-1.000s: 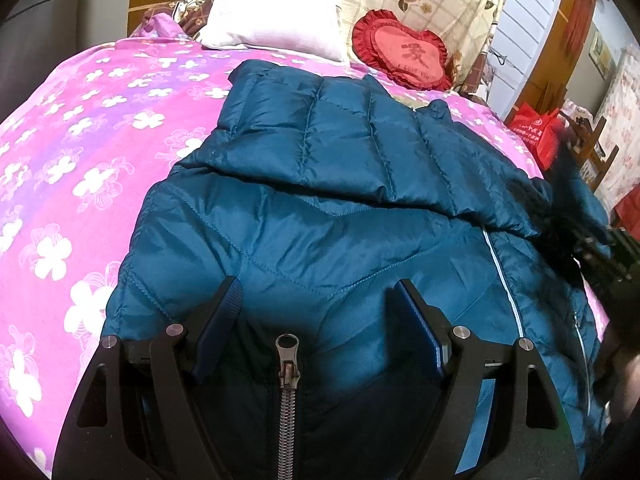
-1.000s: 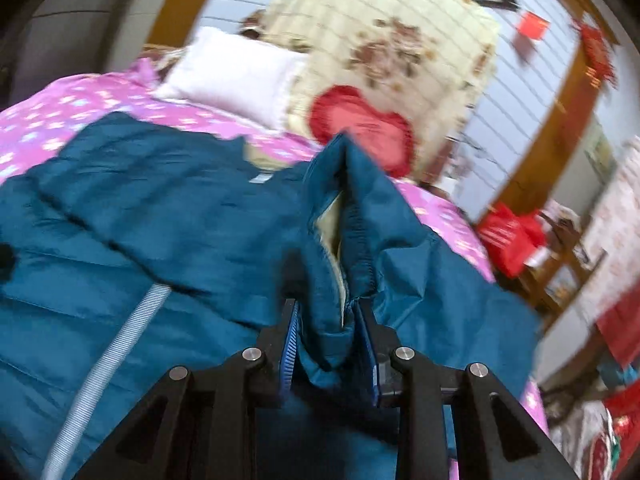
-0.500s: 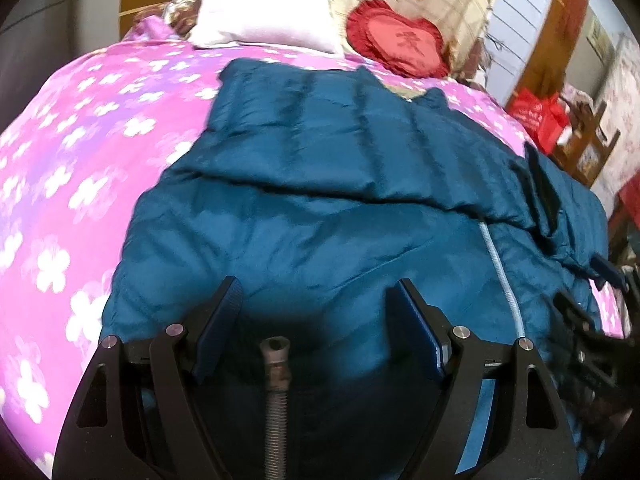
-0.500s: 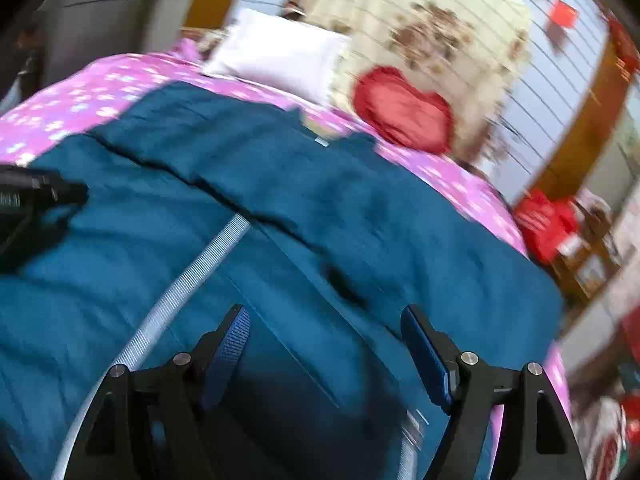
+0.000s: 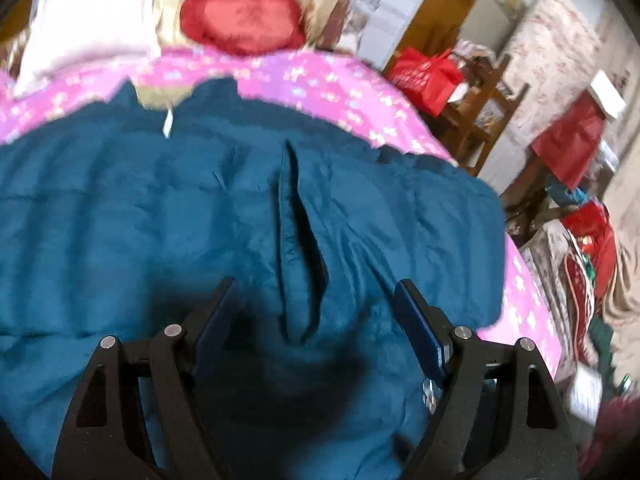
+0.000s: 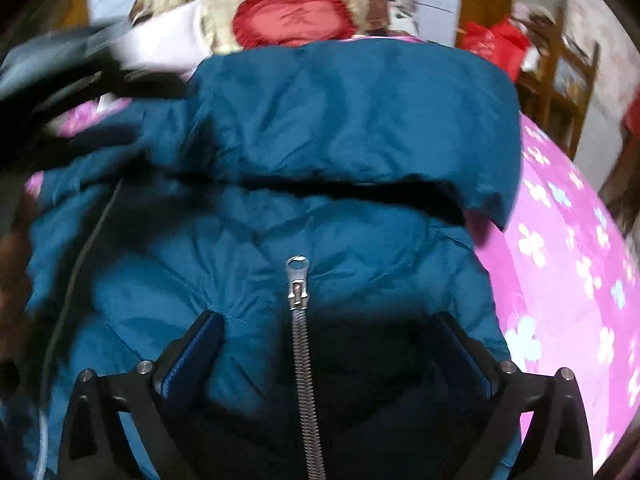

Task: Fold large clothes
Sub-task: 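Grasp the jacket side edge with the left tool and lift it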

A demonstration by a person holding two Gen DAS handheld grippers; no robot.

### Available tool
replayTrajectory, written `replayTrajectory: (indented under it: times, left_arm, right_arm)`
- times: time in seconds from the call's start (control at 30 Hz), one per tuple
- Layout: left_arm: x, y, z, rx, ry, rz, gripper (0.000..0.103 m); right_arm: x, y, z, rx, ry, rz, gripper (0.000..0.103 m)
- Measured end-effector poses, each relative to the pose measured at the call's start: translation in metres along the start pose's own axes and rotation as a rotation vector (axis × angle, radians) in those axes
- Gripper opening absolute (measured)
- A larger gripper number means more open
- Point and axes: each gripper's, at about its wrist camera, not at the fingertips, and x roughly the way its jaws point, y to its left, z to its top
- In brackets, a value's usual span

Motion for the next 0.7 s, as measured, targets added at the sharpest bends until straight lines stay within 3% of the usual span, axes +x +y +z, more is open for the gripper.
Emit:
replayTrajectory:
  times: [0.1,0.23,0.27,0.3,0.33,0.37,0.53,0.7]
  left_arm:
    - [0.026,0.008,0.008,-0.07,0.023,-0.004,0.079]
    - [0.031,0.005,0.005,-0.067,-0.013,-0.063,0.08]
    - [0.03,0.004,0.004,-0.066,-0.019,-0.093,0.073]
    - [0.029,0.003,0.003,-0.067,-0.025,-0.115,0.058]
    - [0.027,0.002,0.002,-0.069,-0.018,-0.136,0.016]
    - [0.026,0.001,0.002,-0.073,-0.007,-0.159,0.009]
    - [-0.017,-0.011,0.0,-0.017,-0.107,-0.151,0.008]
    - [-0.078,0.012,0.01,-0.022,-0.212,-0.136,0.008]
  right_arm:
    - [0.001,-0.002,-0.001,0.006,0.004,0.01,0.103]
    - [0.001,-0.006,-0.001,0.013,0.008,0.019,0.103]
    - [0.0,-0.01,-0.002,0.012,0.009,0.019,0.103]
    - [0.0,-0.01,-0.002,0.011,0.009,0.018,0.103]
    - [-0.001,-0.011,-0.002,0.011,0.009,0.017,0.103]
    - [0.002,-0.009,0.002,0.01,0.009,0.016,0.103]
    - [0.004,-0.007,0.005,0.011,0.007,0.013,0.103]
    - [0.003,-0.009,0.006,0.016,0.006,0.016,0.103]
